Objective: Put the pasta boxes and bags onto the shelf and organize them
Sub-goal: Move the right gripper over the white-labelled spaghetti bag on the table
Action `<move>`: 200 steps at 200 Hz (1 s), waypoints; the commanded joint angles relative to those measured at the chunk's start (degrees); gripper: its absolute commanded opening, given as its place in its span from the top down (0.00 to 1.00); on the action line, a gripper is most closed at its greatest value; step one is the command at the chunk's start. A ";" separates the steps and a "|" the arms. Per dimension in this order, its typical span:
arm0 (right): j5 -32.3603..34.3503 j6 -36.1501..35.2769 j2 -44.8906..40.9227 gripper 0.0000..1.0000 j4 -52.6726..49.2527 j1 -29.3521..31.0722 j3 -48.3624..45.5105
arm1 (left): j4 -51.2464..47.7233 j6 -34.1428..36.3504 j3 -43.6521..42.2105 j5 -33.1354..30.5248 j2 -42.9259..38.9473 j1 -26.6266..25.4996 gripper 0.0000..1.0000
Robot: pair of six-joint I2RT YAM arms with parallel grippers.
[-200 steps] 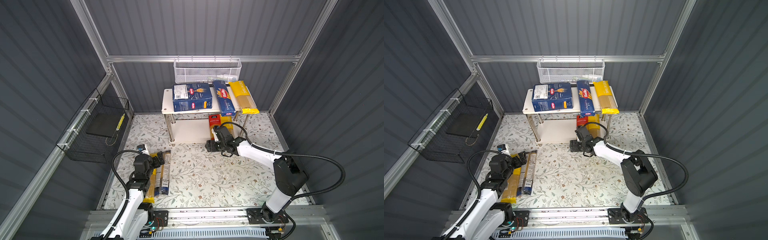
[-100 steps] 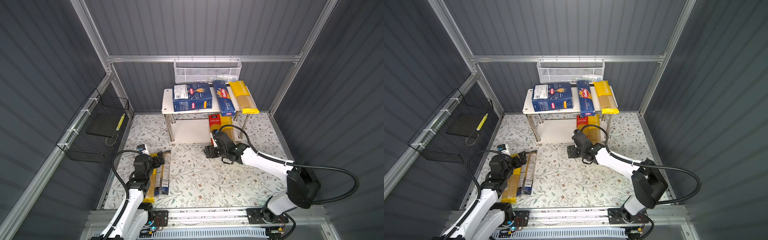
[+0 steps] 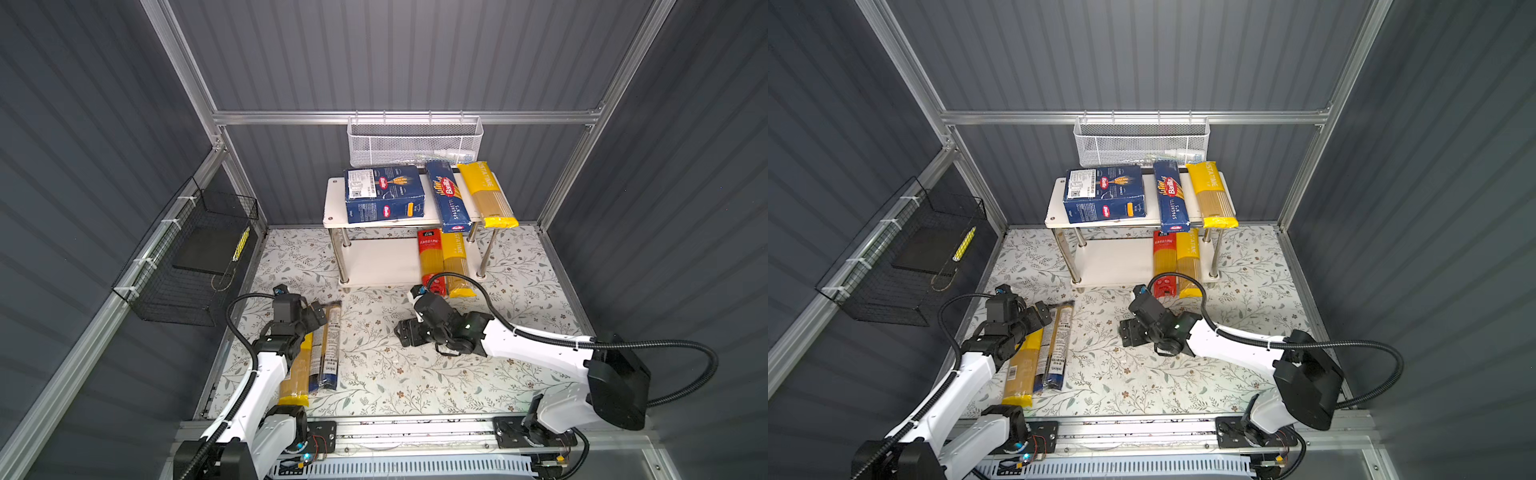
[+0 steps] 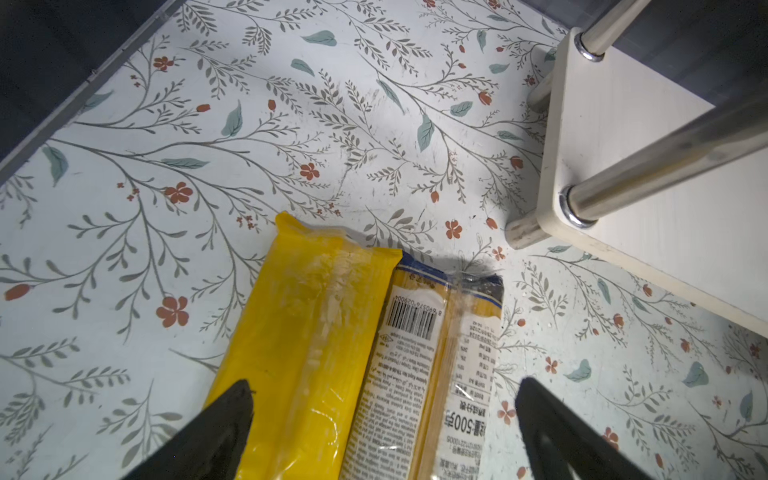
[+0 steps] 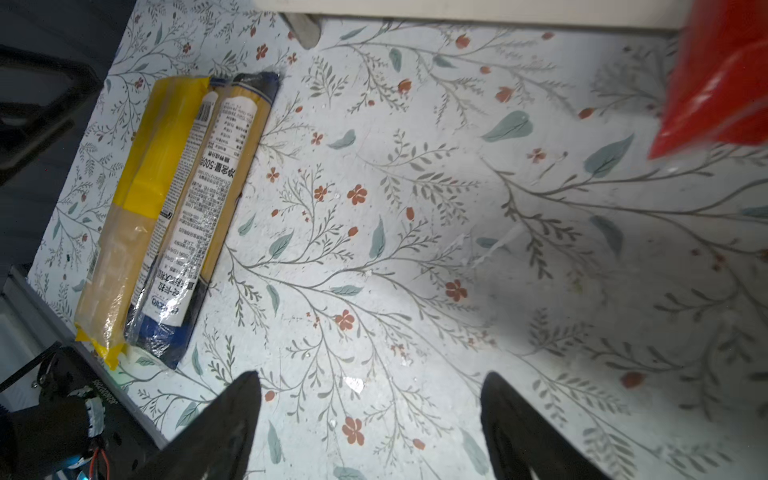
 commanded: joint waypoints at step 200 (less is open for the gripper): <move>10.97 14.47 43.82 0.01 -23.39 15.86 53.21 | 2.21 -4.01 -2.60 12.20 6.22 16.18 0.00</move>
